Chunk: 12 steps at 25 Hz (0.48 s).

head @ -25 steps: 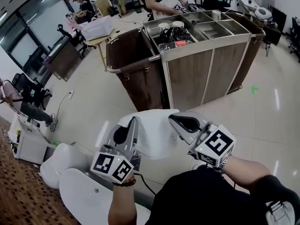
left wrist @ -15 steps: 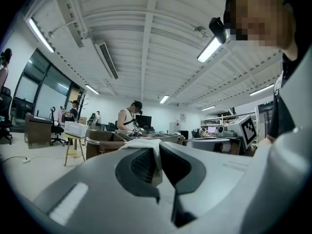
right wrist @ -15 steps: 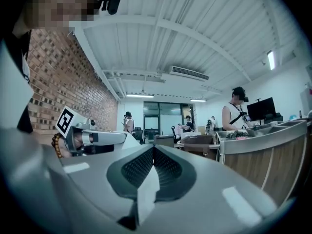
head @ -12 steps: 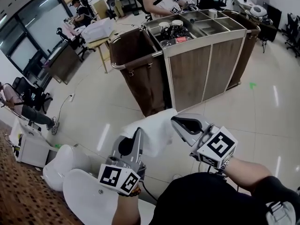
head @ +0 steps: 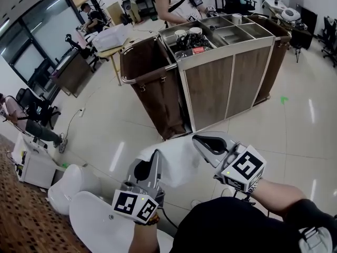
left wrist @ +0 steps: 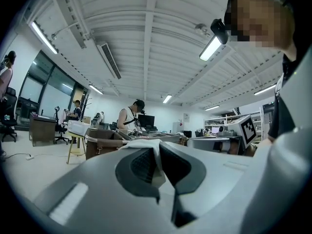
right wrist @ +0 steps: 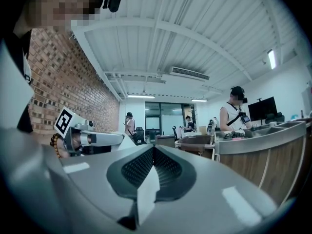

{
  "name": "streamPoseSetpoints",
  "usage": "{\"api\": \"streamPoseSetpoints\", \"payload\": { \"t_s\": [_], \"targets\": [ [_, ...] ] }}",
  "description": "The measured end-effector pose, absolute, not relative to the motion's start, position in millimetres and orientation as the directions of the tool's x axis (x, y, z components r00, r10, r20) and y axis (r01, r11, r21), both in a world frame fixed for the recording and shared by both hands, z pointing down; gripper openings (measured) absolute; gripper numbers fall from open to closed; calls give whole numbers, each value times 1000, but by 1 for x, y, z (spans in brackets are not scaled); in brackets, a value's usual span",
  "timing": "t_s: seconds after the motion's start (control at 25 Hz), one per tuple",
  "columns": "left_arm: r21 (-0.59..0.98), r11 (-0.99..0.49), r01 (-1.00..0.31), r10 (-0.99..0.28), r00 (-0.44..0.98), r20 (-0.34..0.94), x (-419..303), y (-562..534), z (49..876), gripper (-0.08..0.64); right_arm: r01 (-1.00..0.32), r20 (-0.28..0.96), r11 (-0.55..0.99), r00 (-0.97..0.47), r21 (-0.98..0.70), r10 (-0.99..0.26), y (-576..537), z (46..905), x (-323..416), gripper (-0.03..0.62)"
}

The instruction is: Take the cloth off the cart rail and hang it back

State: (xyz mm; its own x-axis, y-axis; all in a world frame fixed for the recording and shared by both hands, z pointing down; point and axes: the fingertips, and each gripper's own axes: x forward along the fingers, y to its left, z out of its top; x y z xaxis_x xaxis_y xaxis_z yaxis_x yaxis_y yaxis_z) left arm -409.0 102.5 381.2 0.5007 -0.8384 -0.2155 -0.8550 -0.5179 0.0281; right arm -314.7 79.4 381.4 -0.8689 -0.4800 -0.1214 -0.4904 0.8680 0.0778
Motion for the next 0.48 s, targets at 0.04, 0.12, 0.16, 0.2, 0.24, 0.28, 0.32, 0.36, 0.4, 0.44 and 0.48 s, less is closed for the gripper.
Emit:
{"api": "streamPoseSetpoints", "payload": {
  "t_s": [0.04,0.12,0.16,0.2,0.24,0.28,0.32,0.36,0.4,0.44,0.48],
  "targets": [
    [28,-514,-857,-841,497,-217,-408,101,380,11,-487,-126,870,-870,75,-476,78,381,-313,0],
    [28,-504,-863,-846,486,-219,-404,98,380,11,-473,-149,878,-876,75,-459,77,379,-309,0],
    [28,-498,-867,-849,481,-219,-403,96,379,9,-469,-156,880,-877,76,-454,76,378,-307,0],
    [27,-493,-870,-852,476,-220,-401,93,378,11,-467,-158,881,-878,76,-451,74,378,-305,0],
    [25,-488,-873,-854,471,-220,-399,91,378,11,-467,-158,881,-878,76,-452,71,377,-303,0],
    [24,-483,-875,-857,467,-219,-398,88,378,11,-469,-154,880,-877,75,-455,68,377,-301,0],
    [22,-479,-877,-859,464,-218,-396,85,379,11,-471,-146,879,-877,69,-458,65,377,-300,0],
    [21,-476,-879,-861,461,-217,-395,83,380,11,-469,-137,881,-878,56,-459,65,379,-299,0],
    [21,-474,-880,-862,459,-215,-394,82,382,11,-465,-127,885,-880,38,-457,65,381,-299,0],
    [22,-472,-881,-863,457,-213,-394,81,383,9,-461,-125,887,-882,29,-454,66,382,-299,0],
    [22,-471,-882,-864,456,-212,-393,81,385,11,-461,-134,887,-882,40,-452,65,382,-298,0]
  ]
}}
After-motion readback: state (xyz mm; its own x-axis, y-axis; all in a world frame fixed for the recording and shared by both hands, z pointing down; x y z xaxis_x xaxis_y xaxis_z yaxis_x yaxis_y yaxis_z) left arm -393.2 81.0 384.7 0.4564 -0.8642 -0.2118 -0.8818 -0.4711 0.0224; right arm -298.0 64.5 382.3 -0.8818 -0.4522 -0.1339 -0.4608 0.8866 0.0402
